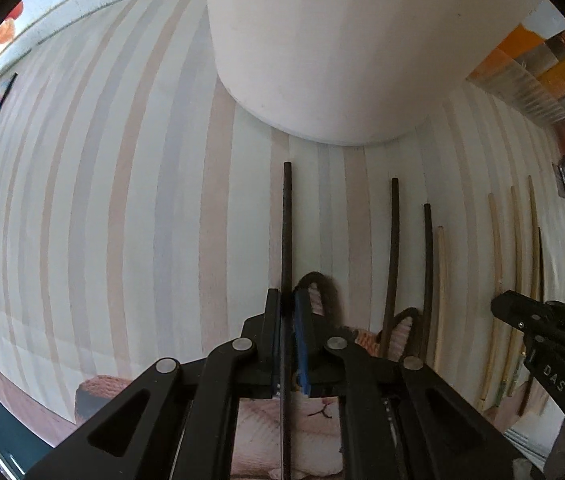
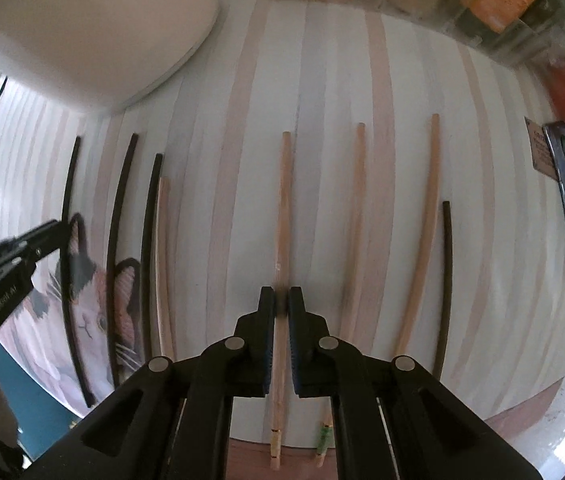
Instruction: Organize utensils
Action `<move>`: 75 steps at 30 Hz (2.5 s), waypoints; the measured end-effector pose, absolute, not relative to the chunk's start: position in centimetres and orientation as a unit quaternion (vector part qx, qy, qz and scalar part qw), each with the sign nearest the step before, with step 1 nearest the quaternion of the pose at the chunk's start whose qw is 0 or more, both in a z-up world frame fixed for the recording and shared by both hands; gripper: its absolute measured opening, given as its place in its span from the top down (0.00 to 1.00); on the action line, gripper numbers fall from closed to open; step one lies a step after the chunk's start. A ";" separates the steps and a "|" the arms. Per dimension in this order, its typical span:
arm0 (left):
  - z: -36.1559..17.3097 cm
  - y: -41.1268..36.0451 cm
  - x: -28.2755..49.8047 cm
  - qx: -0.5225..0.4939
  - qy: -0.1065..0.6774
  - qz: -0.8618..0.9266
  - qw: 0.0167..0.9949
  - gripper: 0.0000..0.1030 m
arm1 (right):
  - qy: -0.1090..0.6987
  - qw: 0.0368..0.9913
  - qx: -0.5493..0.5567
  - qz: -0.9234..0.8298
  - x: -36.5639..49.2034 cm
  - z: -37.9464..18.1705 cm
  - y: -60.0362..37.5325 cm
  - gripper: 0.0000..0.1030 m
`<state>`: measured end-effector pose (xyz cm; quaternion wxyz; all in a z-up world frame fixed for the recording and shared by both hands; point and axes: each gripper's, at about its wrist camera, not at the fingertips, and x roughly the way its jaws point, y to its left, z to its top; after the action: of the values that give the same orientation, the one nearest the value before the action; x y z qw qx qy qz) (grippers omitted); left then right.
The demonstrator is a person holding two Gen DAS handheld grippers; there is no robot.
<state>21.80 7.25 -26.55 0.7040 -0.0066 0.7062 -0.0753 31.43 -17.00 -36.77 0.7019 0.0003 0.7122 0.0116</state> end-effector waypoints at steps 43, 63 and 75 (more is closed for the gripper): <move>-21.5 3.9 20.0 -0.022 0.652 -0.048 0.756 0.98 | 0.650 0.758 0.041 0.021 27.1 -32.4 -17.1 0.94; -3.2 8.5 21.8 -0.064 0.457 -0.057 0.886 0.99 | 0.497 0.860 0.090 0.075 29.9 -17.6 -18.9 0.94; 1.4 10.3 21.3 -0.074 0.425 -0.071 0.899 1.00 | 0.443 0.883 0.101 0.114 31.3 -11.6 -16.6 0.94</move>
<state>21.31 10.32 1.45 0.8994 -0.0744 0.4249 -0.0712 31.30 -16.62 -11.58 0.8833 0.1011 0.4433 0.1143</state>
